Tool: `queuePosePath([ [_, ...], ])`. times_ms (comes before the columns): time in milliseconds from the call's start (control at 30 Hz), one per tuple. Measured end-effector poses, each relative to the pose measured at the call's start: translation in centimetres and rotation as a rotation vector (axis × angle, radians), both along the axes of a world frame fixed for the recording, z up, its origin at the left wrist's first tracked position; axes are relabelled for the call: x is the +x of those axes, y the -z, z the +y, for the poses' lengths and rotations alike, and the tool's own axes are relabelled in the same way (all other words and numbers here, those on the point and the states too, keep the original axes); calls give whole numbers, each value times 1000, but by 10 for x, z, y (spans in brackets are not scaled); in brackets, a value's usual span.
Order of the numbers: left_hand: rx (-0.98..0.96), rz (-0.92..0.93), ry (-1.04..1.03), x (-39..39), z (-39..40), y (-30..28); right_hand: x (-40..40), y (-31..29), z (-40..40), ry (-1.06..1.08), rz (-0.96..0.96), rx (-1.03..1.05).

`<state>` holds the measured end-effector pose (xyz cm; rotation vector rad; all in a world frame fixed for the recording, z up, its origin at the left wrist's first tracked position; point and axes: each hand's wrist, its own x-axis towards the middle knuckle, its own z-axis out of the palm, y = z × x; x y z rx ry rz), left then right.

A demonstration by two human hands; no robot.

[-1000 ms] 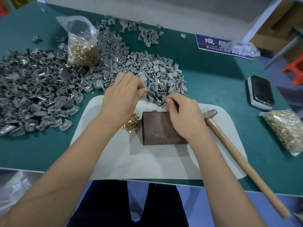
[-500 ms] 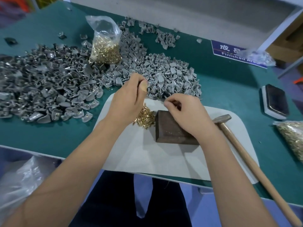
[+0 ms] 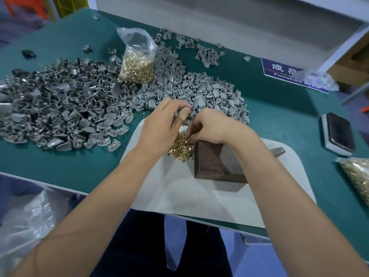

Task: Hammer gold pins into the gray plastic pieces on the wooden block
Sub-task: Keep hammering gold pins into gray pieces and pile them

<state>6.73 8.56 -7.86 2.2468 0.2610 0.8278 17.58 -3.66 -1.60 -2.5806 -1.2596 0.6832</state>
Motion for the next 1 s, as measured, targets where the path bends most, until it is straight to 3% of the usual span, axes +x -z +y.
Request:
queuePosePath([
  [167, 74, -7, -12, -3, -6, -5, -2, 2, -12, 13, 4, 64],
  [300, 156, -34, 83, -4, -6, -5, -13, 9, -39, 235, 50, 428],
  [400, 3, -57, 77, 0, -3, -8, -26, 17, -66, 437, 107, 767],
  [533, -241, -142, 97, -1, -11, -11, -44, 23, -89, 573, -13, 1031],
  [633, -339, -262, 99, -6, -21, -21, -54, 25, -99, 603, -7, 1096],
  [767, -492, -291, 207, -17, -38, -38, -61, 20, -112, 658, 86, 1181],
  [900, -538, -146, 294, -23, -64, -32, -66, 14, -123, 682, 166, 1239],
  [1000, -400, 29, 296, -25, -78, -22, -70, 12, -131, 647, 216, 1230],
])
